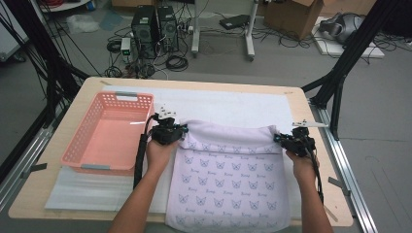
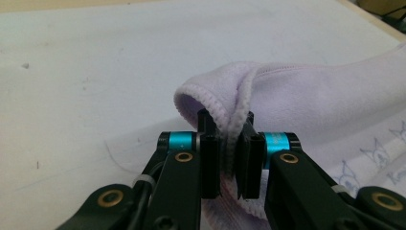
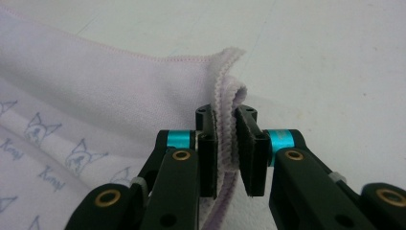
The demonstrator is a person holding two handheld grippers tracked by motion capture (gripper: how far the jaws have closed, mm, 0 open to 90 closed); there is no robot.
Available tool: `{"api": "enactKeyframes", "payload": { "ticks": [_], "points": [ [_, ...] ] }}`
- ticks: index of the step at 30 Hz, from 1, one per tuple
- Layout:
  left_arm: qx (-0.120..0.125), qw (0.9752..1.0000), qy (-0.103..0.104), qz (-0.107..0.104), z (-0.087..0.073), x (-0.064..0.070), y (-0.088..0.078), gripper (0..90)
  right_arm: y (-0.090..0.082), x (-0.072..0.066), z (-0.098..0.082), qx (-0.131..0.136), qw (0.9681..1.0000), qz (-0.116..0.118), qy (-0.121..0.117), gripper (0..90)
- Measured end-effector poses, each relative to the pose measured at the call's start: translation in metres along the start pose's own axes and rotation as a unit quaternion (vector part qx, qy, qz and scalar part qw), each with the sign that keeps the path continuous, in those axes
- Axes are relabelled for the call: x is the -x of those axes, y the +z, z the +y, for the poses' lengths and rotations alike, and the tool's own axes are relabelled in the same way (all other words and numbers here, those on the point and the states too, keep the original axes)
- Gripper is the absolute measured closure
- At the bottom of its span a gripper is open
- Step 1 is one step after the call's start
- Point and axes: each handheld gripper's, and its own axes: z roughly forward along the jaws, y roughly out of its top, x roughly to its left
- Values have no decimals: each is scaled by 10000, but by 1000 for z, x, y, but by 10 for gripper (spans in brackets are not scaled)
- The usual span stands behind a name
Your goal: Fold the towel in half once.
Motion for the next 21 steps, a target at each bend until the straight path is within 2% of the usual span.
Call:
{"api": "enactKeyframes", "payload": {
  "ticks": [2, 4, 6, 8, 11, 12, 13, 14, 18, 21],
  "points": [
    [57, 10000, -9, 38, 0, 0, 0, 766, 2, 0, 0, 55, 10000, -57, 26, 754],
    [167, 9998, -62, 75, 1, 0, -2, 610, 2, 0, 1, 115, 9998, -113, 146, 653],
    [261, 9996, -79, 40, 2, -1, -6, 537, -1, 2, 1, 223, 9993, -133, 284, 589],
    [183, 9998, -32, -34, 2, 0, -8, 522, -6, 4, 2, 302, 9988, -119, 376, 584],
    [28, 9999, 23, -144, 0, 3, -10, 511, -13, 4, 2, 386, 9986, -89, 345, 585],
    [39, 9998, 92, -150, -2, 4, -10, 511, -15, 4, 2, 404, 9986, -80, 331, 585],
    [151, 9997, 119, -140, -4, 5, -12, 514, -17, 5, 2, 411, 9986, -61, 313, 586],
    [193, 9996, 100, -158, -7, 5, -12, 520, -19, 5, 1, 441, 9985, -23, 328, 588],
    [25, 9999, -11, -158, -20, 3, -10, 501, -25, 4, -4, 410, 9984, 203, 319, 606],
    [-11, 9998, -69, -182, -28, 2, -8, 501, -26, 1, -11, 241, 9989, 312, 259, 632]
  ]
}}
